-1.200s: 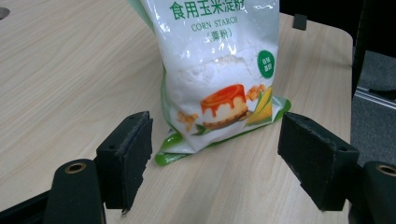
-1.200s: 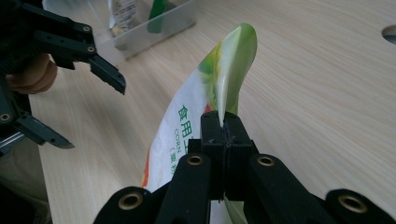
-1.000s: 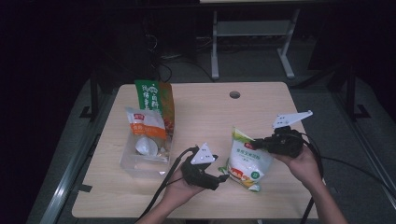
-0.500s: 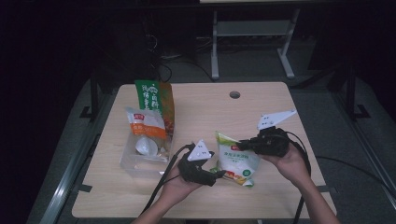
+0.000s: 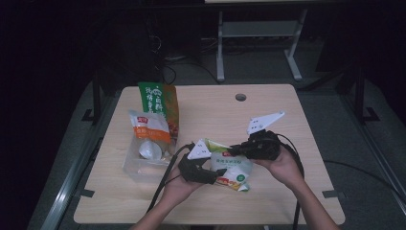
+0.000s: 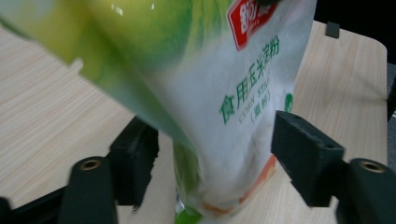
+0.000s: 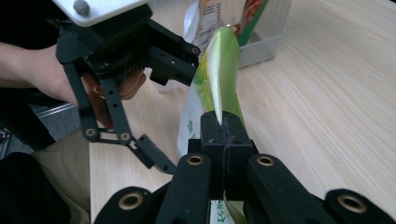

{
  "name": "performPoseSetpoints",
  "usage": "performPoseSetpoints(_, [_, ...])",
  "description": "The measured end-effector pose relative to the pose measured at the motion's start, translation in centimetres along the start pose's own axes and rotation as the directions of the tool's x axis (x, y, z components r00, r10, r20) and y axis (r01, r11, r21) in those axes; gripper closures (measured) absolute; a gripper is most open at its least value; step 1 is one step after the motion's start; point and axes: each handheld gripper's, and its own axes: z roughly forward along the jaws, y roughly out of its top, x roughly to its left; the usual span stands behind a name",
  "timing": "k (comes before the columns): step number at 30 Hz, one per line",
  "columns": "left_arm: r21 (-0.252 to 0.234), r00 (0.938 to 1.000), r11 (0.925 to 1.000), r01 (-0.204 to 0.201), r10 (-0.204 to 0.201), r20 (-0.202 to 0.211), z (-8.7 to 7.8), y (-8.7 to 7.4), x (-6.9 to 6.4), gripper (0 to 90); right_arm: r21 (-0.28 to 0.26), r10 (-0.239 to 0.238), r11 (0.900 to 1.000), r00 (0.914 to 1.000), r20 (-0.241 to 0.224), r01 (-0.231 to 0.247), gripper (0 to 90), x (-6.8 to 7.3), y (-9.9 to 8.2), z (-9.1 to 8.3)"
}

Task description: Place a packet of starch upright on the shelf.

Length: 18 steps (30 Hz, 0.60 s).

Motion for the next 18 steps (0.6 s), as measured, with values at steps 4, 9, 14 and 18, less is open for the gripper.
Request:
performPoseSetpoints(4, [-0.003,0.9998,0.9999,0.013,-0.013,0.017,-0.1,-0.1,0.3,52.2,0.008,-0.004,1.0,1.0,0.006,0.004,88.7,0.0,0.2,0.4])
performPoseSetpoints(9, [-0.024,0.9994,0.9992,0.033,-0.033,0.013,-0.5,-0.3,0.7,68.4,0.013,0.0,0.9999,0.9997,0.026,-0.001,87.1,0.0,0.1,0.3])
performPoseSetpoints(14, [-0.026,0.9998,0.9994,0.022,-0.022,0.004,-0.7,-0.3,0.8,79.6,0.019,-0.004,0.9998,0.9995,0.03,0.004,88.3,-0.1,0.1,0.4])
performPoseSetpoints(18, [-0.026,0.9986,0.9984,0.051,-0.05,0.018,-0.5,-0.3,1.2,62.0,0.017,-0.012,0.9998,0.9998,0.013,0.012,88.7,0.0,0.2,0.6])
